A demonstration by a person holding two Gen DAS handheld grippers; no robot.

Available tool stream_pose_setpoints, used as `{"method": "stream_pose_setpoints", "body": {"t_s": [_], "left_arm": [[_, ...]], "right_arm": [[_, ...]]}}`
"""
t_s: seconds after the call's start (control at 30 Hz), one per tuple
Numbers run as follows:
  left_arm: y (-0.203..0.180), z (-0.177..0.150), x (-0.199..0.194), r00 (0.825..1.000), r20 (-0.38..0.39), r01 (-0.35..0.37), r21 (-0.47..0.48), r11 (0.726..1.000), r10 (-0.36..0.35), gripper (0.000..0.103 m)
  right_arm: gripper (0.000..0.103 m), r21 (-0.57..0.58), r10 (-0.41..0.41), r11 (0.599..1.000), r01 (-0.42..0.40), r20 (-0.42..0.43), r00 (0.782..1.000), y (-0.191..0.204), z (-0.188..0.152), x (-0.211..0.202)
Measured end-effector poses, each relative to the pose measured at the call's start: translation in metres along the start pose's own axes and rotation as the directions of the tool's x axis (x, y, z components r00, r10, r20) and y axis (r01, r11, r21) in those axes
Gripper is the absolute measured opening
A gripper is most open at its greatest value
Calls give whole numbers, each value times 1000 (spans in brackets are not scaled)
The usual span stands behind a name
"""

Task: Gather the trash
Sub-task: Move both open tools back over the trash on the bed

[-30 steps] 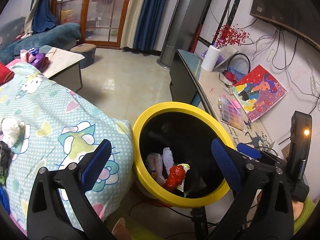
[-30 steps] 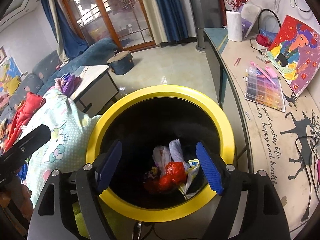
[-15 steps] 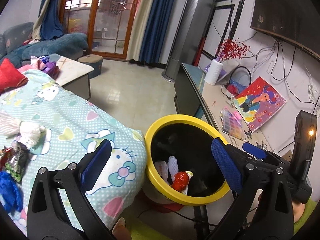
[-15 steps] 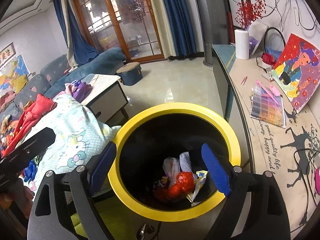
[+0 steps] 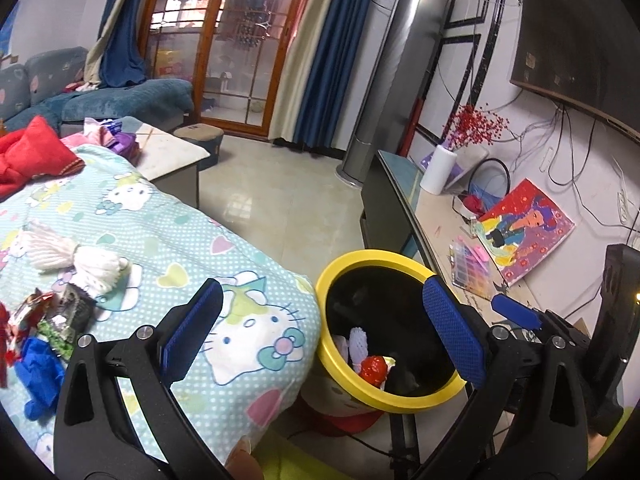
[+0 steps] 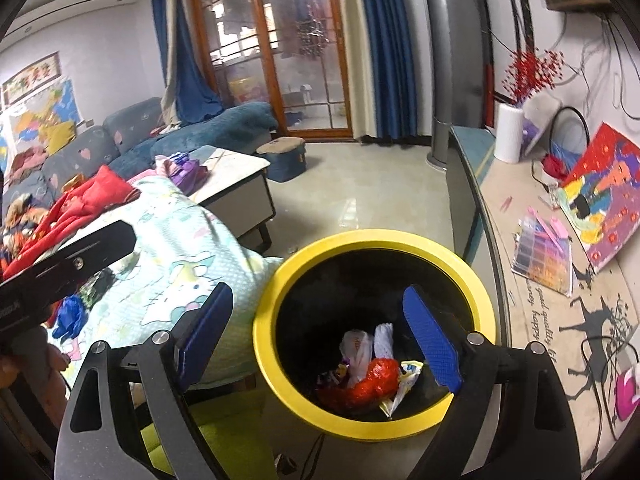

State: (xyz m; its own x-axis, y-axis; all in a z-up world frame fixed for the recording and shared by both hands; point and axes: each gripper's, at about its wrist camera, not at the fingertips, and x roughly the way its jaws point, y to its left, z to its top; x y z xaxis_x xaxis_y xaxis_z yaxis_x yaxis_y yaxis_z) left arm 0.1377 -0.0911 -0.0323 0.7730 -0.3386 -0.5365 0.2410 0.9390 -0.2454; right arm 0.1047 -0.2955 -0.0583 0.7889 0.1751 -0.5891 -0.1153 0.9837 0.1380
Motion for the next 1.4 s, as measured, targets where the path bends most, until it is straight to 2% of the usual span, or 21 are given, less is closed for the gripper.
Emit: {"method": "stream_pose_setpoints", "body": {"t_s": [0.47, 0.67, 0.97, 1.17, 1.4], "left_arm": [[37, 1, -25, 996, 52, -76, -64, 995, 79, 92], [54, 0, -41, 990, 73, -112, -91, 989, 119, 92], [79, -1, -65, 979, 108, -158, -143, 977, 174, 92], [98, -2, -83, 964, 138, -203, -178, 963, 229, 92], [123, -5, -101, 925, 168, -302, -222, 927, 341, 92]], "right_arm": [[84, -78, 94, 992, -95, -13, 996, 44, 5, -9], [84, -121, 148, 981, -150, -26, 989, 70, 9, -9], [84, -174, 184, 967, -186, -23, 983, 104, 14, -12], [84, -203, 195, 959, -196, -25, 980, 122, 14, -12], [84, -233, 217, 947, -221, -43, 975, 143, 10, -8]]}}
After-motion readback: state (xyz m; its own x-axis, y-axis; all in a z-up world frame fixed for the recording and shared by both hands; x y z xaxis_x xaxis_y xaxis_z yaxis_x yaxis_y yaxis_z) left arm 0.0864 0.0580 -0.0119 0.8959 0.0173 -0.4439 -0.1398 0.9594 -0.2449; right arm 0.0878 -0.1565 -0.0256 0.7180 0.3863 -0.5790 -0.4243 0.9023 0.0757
